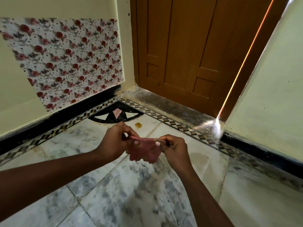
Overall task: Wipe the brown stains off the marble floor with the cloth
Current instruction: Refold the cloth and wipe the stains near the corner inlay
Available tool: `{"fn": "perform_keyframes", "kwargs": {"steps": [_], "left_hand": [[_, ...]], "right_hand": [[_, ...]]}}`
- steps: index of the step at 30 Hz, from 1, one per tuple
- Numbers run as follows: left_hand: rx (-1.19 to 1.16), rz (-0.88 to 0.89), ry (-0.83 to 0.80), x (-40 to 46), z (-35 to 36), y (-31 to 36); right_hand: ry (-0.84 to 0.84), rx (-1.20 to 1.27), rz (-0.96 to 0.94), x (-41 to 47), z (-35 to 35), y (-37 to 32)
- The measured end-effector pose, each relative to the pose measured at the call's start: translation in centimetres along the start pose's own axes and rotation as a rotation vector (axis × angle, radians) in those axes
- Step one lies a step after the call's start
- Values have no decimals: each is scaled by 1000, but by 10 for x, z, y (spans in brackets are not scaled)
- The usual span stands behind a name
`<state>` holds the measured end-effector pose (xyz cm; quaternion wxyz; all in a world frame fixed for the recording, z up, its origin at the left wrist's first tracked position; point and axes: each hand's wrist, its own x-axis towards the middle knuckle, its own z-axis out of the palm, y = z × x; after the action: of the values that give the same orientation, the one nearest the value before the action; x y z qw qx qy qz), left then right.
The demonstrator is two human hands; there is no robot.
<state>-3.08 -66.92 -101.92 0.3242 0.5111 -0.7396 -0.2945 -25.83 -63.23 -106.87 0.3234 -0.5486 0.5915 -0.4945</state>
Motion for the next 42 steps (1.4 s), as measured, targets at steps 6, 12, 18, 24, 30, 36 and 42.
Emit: {"fn": "perform_keyframes", "kwargs": {"steps": [6, 12, 18, 24, 30, 36, 42], "left_hand": [[-133, -180, -41, 2, 24, -34], [-236, -113, -63, 33, 49, -90], [-160, -193, -164, 18, 93, -176], [5, -157, 82, 20, 80, -258], [585, -164, 87, 58, 32, -332], [584, -315, 258, 63, 40, -353], [589, -391, 252, 67, 38, -346]], "right_hand": [[-78, -98, 21, 22, 13, 26], [-36, -196, -22, 61, 25, 52], [-344, -332, 36, 55, 47, 117], [-295, -631, -11, 41, 119, 201], [6, -972, 187, 60, 193, 207], [-198, -1031, 89, 113, 246, 195], [-262, -1083, 171, 78, 209, 182]]}}
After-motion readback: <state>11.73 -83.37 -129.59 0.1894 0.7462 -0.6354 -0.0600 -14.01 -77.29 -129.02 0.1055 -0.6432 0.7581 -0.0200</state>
